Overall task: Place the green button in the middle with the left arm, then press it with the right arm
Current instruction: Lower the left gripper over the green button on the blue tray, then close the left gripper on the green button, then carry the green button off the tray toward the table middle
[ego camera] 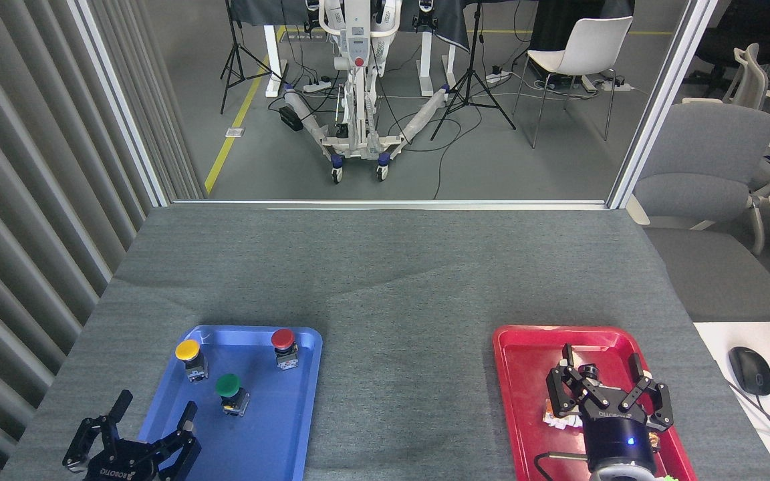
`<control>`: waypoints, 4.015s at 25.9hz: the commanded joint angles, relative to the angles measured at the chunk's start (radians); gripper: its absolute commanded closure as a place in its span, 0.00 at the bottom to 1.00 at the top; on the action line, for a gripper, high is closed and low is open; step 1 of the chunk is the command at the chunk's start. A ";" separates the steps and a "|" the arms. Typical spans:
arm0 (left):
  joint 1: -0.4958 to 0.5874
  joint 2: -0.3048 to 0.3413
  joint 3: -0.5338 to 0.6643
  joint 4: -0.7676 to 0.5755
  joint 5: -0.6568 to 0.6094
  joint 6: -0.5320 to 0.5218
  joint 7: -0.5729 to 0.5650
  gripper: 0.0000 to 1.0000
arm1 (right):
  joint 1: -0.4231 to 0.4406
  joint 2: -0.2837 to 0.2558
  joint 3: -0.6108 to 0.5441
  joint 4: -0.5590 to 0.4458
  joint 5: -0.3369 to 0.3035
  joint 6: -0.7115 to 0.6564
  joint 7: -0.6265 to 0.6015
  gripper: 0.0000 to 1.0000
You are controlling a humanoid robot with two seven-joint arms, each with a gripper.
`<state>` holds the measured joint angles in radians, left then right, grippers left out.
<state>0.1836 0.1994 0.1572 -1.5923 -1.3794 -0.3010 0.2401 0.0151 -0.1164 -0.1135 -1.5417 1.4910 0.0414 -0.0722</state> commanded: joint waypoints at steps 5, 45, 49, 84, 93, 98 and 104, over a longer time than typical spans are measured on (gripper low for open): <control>-0.013 -0.021 -0.027 0.080 -0.001 0.008 0.011 0.00 | 0.000 0.001 0.000 0.000 0.000 0.000 0.000 0.00; -0.323 -0.005 -0.173 0.535 -0.037 -0.049 -0.001 0.12 | 0.000 0.001 0.000 0.000 0.000 0.000 0.000 0.00; -0.332 0.000 -0.173 0.554 -0.035 -0.055 -0.002 0.20 | 0.000 0.001 0.000 0.000 0.000 0.000 0.000 0.00; -0.345 -0.060 -0.407 0.383 -0.049 -0.165 0.139 1.00 | 0.000 0.001 0.000 0.000 0.000 0.000 0.000 0.00; -0.460 -0.245 -0.611 0.565 -0.182 -0.152 0.061 1.00 | -0.001 0.001 0.000 0.000 0.000 0.000 0.000 0.00; -0.490 -0.331 -0.631 0.684 -0.234 -0.138 0.053 1.00 | 0.000 0.003 0.000 0.000 0.000 0.000 0.000 0.00; -0.490 -0.333 -0.662 0.687 -0.233 -0.086 0.042 1.00 | 0.000 0.006 0.000 0.000 0.000 0.000 0.000 0.00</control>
<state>-0.3060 -0.1289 -0.4920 -0.9117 -1.6096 -0.4054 0.2859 0.0152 -0.1117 -0.1132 -1.5417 1.4910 0.0413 -0.0720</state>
